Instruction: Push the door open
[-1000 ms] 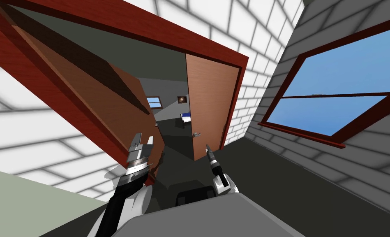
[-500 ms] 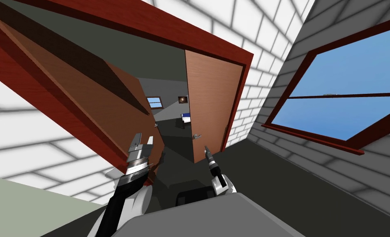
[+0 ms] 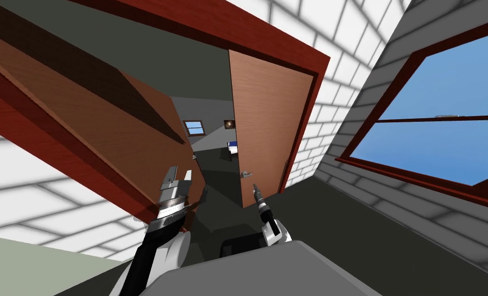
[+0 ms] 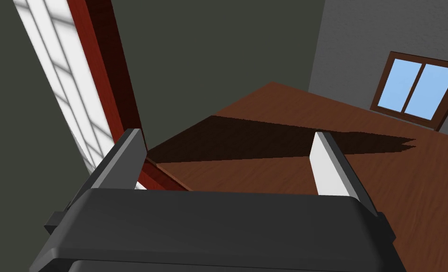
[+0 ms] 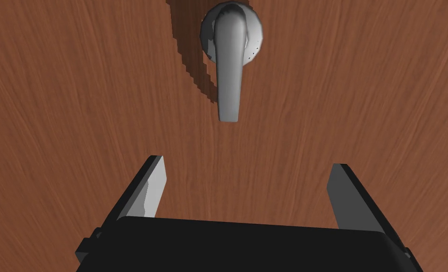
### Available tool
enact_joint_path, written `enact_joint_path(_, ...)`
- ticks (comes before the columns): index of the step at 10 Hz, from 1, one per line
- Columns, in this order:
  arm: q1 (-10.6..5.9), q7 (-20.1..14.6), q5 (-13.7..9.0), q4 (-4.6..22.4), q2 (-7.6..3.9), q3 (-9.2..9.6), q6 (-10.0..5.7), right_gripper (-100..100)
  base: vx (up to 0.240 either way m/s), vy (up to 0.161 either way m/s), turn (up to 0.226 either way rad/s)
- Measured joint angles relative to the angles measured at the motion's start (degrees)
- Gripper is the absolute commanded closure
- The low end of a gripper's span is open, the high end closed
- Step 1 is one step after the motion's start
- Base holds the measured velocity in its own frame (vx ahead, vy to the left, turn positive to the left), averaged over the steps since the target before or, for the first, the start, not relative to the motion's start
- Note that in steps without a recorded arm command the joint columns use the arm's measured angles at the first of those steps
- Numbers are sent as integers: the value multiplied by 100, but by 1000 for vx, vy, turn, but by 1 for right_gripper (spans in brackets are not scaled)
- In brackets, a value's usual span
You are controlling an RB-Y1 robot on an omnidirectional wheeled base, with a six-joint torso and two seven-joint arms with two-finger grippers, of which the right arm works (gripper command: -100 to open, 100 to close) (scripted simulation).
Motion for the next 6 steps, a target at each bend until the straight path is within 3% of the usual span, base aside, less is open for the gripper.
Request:
enact_joint_path(3, -89, 7, 19, 209, 92, 13, -17, -100, 78, -21, 24)
enact_joint_path(6, -43, -9, 10, 122, -183, 5, 40, -100, 177, 45, 21)
